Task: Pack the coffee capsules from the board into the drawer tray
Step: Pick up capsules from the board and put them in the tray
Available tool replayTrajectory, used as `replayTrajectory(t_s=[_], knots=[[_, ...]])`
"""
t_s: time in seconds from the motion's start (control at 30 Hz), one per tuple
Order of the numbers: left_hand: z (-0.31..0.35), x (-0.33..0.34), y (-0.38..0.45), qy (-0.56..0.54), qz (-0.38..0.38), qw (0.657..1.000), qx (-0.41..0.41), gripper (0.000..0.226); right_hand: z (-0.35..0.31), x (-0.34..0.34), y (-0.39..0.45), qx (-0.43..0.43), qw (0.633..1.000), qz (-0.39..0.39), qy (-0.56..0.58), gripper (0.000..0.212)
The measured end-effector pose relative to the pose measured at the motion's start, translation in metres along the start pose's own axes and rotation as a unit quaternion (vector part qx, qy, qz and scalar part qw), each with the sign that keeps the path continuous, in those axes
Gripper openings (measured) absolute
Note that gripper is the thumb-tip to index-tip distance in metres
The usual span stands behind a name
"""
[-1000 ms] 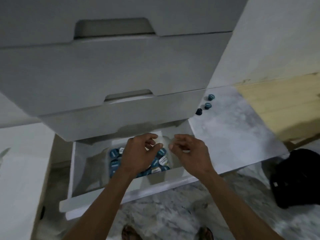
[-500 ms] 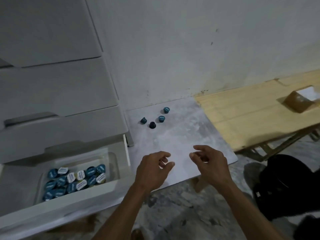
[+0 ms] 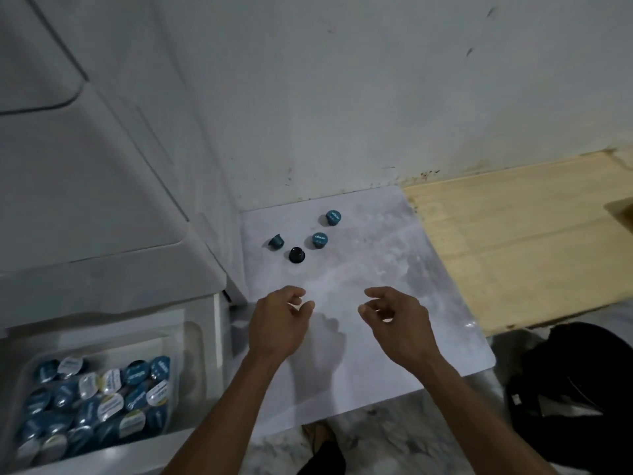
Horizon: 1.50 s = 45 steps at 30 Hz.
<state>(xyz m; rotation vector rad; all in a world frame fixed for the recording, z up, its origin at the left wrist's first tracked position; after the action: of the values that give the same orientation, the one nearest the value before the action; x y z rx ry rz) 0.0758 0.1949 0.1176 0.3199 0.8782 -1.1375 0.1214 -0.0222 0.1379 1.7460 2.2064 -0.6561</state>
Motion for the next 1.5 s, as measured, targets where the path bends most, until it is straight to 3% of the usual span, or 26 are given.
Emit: replayTrajectory(t_s=[0.17, 0.33, 0.53, 0.67, 0.9, 1.27, 1.5], knots=[[-0.022, 0.006, 0.058, -0.010, 0.040, 0.996, -0.079, 0.031, -0.003, 0.034, 0.057, -0.011, 0.999, -0.027, -0.033, 0.029], [-0.036, 0.014, 0.117, -0.016, 0.099, 0.985, -0.144, 0.039, -0.011, 0.097, 0.111, -0.074, 0.986, -0.091, -0.116, 0.037], [-0.049, 0.027, 0.171, 0.020, 0.139, 0.978, -0.156, 0.040, -0.008, 0.157, 0.159, -0.143, 0.968, -0.120, -0.169, 0.041], [-0.060, 0.034, 0.187, 0.054, 0.140, 0.979, -0.135, 0.033, 0.005, 0.174, 0.173, -0.179, 0.958, -0.121, -0.187, 0.037], [-0.053, 0.038, 0.194, 0.035, 0.148, 0.985, -0.087, 0.021, 0.016, 0.175, 0.178, -0.208, 0.955, -0.098, -0.190, 0.003], [-0.046, 0.058, 0.158, -0.011, 0.245, 0.969, -0.018, 0.025, 0.041, 0.123, 0.156, -0.236, 0.967, -0.061, -0.080, 0.015], [-0.056, 0.070, 0.147, -0.016, 0.273, 0.962, 0.001, 0.029, 0.057, 0.130, 0.150, -0.302, 0.943, -0.069, -0.123, 0.040]])
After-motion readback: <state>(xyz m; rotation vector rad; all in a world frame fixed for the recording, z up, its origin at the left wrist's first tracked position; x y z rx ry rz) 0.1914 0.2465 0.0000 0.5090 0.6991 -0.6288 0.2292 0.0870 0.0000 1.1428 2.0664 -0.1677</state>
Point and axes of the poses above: each hand's wrist, its own y-axis towards the middle knuckle, its own x-axis out of the palm, z = x × y, the point moved 6 cm from there along y, towards the middle knuckle, and after that the axes turned 8 degrees about y, right-handed, at the moved point
